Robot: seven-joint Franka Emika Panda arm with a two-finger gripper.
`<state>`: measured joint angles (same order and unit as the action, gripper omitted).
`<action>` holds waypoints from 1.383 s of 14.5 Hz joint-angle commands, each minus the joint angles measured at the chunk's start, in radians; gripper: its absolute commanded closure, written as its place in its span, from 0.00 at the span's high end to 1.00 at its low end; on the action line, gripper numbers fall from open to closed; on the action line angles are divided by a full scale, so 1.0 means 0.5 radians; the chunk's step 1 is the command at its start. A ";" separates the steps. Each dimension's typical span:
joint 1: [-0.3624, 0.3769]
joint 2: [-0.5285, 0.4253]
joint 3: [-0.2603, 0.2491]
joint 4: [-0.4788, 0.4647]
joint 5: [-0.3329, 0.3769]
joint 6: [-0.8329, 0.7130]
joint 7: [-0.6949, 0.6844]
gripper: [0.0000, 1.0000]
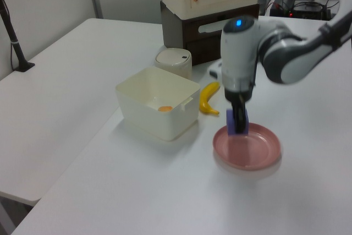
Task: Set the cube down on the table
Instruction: 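Carry the purple cube off the plate toward the banana, then lower the cube onto the bare table, open the gripper, rise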
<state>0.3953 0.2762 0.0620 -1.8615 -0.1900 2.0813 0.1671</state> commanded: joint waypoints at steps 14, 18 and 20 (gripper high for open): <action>-0.508 -0.077 -0.176 0.124 0.061 -0.125 -0.166 1.00; -0.640 -0.248 -0.167 0.226 0.095 -0.275 -0.098 1.00; -0.668 -0.334 -0.167 0.235 0.156 -0.397 -0.101 1.00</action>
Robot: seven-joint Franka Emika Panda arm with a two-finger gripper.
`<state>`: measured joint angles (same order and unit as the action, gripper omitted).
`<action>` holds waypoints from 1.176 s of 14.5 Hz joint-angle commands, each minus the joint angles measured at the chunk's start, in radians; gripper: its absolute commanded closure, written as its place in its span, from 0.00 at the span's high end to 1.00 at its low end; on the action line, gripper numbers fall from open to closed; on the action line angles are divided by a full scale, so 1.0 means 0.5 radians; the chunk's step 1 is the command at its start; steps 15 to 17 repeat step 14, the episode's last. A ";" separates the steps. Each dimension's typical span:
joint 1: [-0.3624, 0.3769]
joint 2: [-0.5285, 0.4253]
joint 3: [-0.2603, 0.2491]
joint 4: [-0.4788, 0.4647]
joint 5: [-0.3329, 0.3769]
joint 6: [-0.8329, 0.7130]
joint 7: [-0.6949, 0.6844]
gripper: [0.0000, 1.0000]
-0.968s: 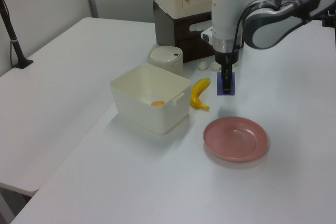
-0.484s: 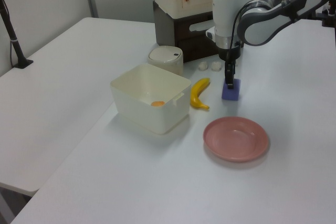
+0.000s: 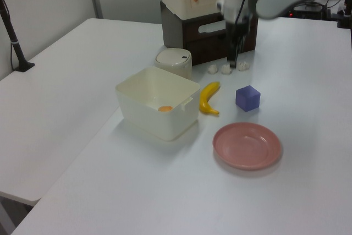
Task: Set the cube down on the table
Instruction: 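Lower the cube onto the bare table, open the gripper, rise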
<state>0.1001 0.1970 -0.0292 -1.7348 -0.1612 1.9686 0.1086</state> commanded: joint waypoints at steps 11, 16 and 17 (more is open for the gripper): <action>-0.243 -0.228 -0.071 0.221 0.396 -0.602 -0.202 1.00; -0.243 -0.225 -0.074 0.224 0.365 -0.596 -0.180 1.00; -0.243 -0.225 -0.074 0.224 0.365 -0.596 -0.180 1.00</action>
